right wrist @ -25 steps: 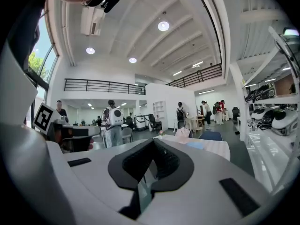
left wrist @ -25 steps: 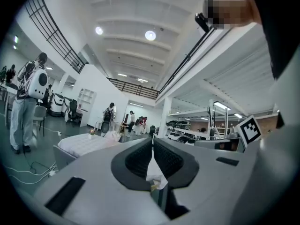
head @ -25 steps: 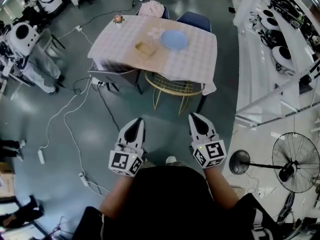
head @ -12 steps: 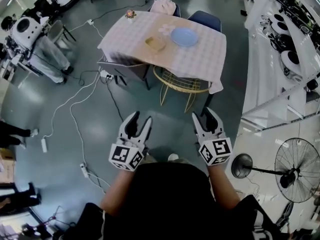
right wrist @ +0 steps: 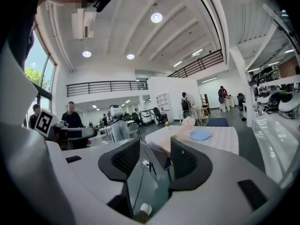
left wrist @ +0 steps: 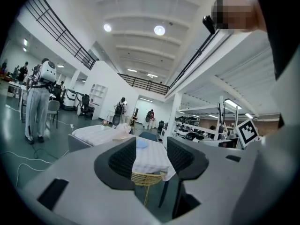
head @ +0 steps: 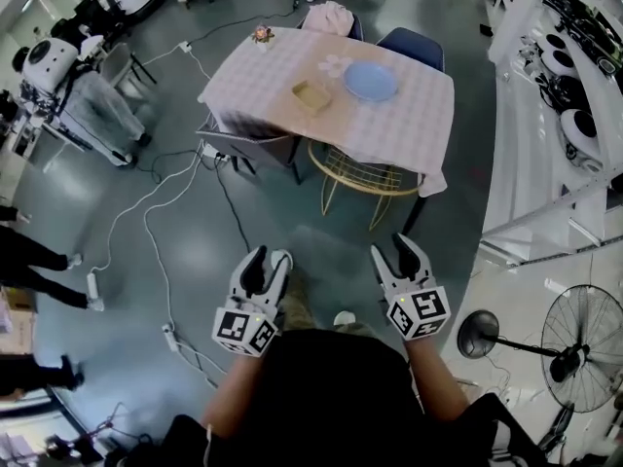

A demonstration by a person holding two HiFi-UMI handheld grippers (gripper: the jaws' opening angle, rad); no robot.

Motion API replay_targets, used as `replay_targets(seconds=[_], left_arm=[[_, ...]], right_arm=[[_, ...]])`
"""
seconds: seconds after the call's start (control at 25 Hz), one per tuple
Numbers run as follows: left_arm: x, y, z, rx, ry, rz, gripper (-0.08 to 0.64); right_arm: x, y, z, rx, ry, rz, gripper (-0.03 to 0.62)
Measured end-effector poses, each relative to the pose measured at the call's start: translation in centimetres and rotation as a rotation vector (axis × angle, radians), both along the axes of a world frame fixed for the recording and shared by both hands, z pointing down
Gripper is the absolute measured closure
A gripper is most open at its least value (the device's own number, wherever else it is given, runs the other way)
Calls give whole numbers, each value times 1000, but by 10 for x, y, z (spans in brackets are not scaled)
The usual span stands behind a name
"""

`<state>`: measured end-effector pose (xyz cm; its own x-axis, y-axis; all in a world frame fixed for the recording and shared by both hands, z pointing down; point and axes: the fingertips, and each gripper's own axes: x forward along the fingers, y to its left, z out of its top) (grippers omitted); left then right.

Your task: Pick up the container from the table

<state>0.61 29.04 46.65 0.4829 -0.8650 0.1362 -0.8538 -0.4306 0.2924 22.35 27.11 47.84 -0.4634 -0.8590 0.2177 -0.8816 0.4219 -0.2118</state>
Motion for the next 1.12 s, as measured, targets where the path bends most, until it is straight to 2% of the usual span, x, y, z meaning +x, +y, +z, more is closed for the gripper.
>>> replay_targets(seconds=[0.36,0.56,0.8,0.96,1.12], left_arm=[[-31,-126,18,6,49,57,374],[-71,-215,12,-17,73,110,374],[-126,-309,3,8,90,144,374],[-156,-363,7,10,76,130,374],[-164,-395,14,-24,81,124,374]], right_arm=[[-53,-120,21,-53,66,-13,420],[-99,-216,16,-89,101,-5,420],[-142,-317,25,-113,160,39,420],[-150,-380,53,-144,202,64,420],[-137,-442,114,-252,254,83,420]])
